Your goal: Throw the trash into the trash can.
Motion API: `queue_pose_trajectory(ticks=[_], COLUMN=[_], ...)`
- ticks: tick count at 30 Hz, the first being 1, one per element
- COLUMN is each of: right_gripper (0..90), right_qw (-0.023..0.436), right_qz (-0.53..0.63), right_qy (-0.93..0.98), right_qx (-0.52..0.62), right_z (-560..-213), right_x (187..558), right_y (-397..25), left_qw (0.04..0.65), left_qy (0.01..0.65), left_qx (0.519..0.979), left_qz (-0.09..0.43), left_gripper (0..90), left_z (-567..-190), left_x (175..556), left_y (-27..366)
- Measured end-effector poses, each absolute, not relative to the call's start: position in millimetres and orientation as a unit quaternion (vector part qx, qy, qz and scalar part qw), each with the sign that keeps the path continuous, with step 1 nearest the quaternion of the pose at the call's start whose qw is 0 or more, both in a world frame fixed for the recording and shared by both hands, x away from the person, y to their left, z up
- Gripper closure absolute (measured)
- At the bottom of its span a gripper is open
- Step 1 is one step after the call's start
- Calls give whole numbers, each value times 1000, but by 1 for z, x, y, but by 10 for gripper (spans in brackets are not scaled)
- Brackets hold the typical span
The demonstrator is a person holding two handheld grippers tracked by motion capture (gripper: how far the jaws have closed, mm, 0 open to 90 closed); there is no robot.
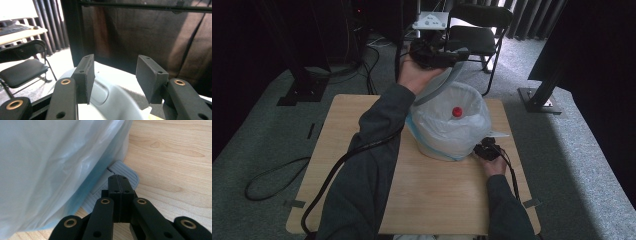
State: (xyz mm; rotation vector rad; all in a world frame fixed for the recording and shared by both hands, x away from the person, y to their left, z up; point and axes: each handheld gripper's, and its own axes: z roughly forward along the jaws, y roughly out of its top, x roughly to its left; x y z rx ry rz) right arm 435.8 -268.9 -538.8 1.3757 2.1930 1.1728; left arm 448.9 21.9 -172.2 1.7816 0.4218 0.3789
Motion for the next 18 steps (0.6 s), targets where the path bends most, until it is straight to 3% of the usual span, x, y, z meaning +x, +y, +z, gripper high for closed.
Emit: queue_pose_trajectory(ticks=[9,18], right_gripper=[900,900], right_qw=[151,151], right_qz=[407,408], right_qy=[763,762], right_qx=[478,479], right_z=[-539,-539], right_x=[436,436], right_y=[-268,-268], left_qw=[598,598], left_qy=[221,260], left_qx=[748,738], left_qz=[183,176], left_gripper=[472,465], left_z=[-185,-212], left_x=[452,463], left_y=[74,99])
